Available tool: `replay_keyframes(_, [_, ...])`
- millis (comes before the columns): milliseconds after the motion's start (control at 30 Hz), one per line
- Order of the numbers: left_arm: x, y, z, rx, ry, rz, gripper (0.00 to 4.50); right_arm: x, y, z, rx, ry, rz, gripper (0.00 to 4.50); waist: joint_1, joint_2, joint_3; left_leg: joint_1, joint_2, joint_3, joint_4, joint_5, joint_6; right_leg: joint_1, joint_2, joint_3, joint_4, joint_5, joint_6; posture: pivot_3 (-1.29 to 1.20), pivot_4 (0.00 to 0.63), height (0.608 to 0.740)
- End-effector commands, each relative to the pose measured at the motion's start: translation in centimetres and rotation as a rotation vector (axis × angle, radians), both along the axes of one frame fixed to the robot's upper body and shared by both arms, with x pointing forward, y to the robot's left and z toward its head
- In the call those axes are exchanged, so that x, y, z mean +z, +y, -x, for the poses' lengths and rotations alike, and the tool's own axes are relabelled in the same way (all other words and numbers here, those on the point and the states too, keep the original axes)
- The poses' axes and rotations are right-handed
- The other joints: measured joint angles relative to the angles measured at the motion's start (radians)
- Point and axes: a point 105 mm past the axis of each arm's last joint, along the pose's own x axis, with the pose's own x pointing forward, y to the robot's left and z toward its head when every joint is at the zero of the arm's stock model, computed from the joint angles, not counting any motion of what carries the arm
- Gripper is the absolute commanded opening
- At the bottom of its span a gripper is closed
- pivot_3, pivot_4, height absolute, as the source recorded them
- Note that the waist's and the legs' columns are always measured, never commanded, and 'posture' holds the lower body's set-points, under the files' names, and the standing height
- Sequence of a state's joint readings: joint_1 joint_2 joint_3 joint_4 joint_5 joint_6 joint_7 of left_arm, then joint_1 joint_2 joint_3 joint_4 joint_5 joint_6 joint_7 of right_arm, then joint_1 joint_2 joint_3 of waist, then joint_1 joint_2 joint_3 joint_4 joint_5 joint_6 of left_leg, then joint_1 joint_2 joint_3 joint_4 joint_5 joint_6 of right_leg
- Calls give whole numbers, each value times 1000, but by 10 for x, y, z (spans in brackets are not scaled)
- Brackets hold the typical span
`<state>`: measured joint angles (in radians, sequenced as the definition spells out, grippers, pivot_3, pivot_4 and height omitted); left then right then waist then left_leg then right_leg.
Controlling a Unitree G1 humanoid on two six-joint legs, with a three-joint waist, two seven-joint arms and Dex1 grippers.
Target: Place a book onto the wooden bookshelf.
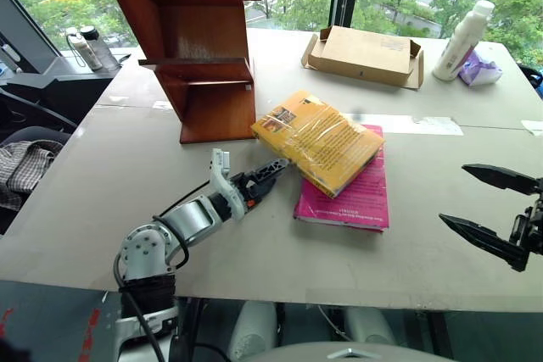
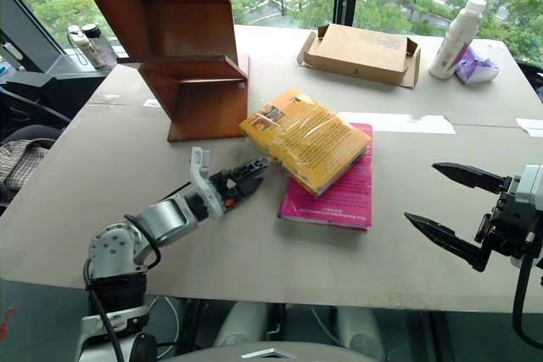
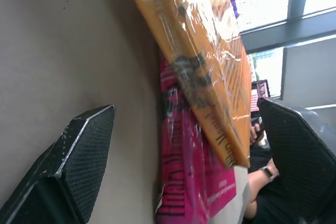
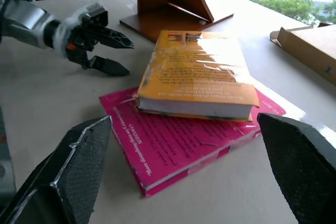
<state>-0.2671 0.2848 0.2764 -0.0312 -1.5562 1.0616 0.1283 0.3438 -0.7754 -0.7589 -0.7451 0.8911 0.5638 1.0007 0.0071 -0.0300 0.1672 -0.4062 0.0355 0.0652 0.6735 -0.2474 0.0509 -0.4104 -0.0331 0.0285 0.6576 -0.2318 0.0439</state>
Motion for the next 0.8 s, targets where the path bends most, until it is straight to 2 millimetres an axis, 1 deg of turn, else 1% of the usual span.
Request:
replay_keyframes(33, [9, -9, -22, 36, 38, 113, 4500, 13, 11, 9, 21, -49, -21, 4460, 7, 0, 0, 0, -1, 0, 0, 0, 0, 0, 0, 0, 0, 0, 0, 0, 150, 740])
replay_keyframes(100, [6, -20, -34, 39, 65, 146, 4500, 13, 15, 12, 22, -47, -24, 4460, 10, 0, 0, -1, -1, -1, 0, 0, 0, 0, 0, 0, -1, 0, 0, 0, 150, 740])
replay_keyframes(167, [5, -25, -41, 46, 85, 166, 4500, 13, 17, 12, 18, -47, -23, 4460, 9, 0, 0, -3, -3, -3, 0, 0, 0, 0, -1, -1, -2, 0, 0, 0, 150, 740])
replay_keyframes(267, [3, -42, -54, 31, 107, 210, 4500, 12, 18, 14, -1, -59, -11, 4460, 10, 0, -1, -5, -5, -3, 0, 0, 0, -1, -1, -1, -4, 0, 0, 0, 150, 740])
replay_keyframes(367, [3, -59, -62, 8, 117, 255, 3672, 11, 21, 17, -17, -65, -10, 4500, 10, 0, -1, -6, -9, -6, 0, 0, 0, -1, -2, -4, -5, 0, 0, 0, 150, 740])
replay_keyframes(433, [2, -61, -63, -1, 118, 257, 2809, 11, 22, 19, -23, -65, -9, 4500, 10, 0, -1, -7, -9, -8, 0, 0, 0, -1, -2, -5, -5, 0, 0, 0, 150, 740])
replay_keyframes(467, [1, -61, -62, -12, 118, 259, 2166, 10, 22, 20, -27, -65, -8, 4500, 9, 0, -1, -7, -9, -8, 0, 0, 0, -1, -2, -5, -6, 0, 0, 0, 150, 740])
replay_keyframes(533, [2, -61, -60, -29, 115, 268, 1321, 10, 21, 21, -34, -66, -9, 4500, 8, 0, -1, -7, -8, -8, 0, 0, 0, -1, -2, -5, -6, 0, 0, 0, 150, 740])
replay_keyframes(567, [3, -60, -58, -39, 108, 272, 1003, 10, 21, 21, -38, -66, -11, 4500, 8, 0, -1, -7, -8, -9, 0, 0, 0, -1, -2, -5, -6, 0, 0, 0, 150, 740])
replay_keyframes(633, [12, -57, -57, -52, 76, 283, 942, 10, 21, 20, -42, -70, -19, 4500, 8, 0, -1, -7, -7, -9, 0, 0, 0, -1, -3, -5, -6, 0, 0, 0, 150, 740])
replay_keyframes(667, [23, -56, -55, -73, 31, 284, 942, 11, 21, 19, -47, -78, -29, 4500, 8, 0, -1, -7, -7, -9, 0, 0, 0, -1, -3, -6, -6, 0, 0, 0, 150, 740])
replay_keyframes(733, [57, -57, -48, -131, -112, 255, 942, 16, 17, 15, -67, -102, -68, 4500, 7, -1, -1, -8, -7, -9, 0, 0, 0, -1, -3, -6, -6, 0, 0, 0, 150, 740])
replay_keyframes(800, [93, -65, -34, -223, -308, 126, 942, 22, 10, 10, -93, -132, -121, 4500, 6, -3, 1, -9, -7, -10, 0, 0, 0, -1, -3, -7, -6, 0, 0, 0, 150, 740])
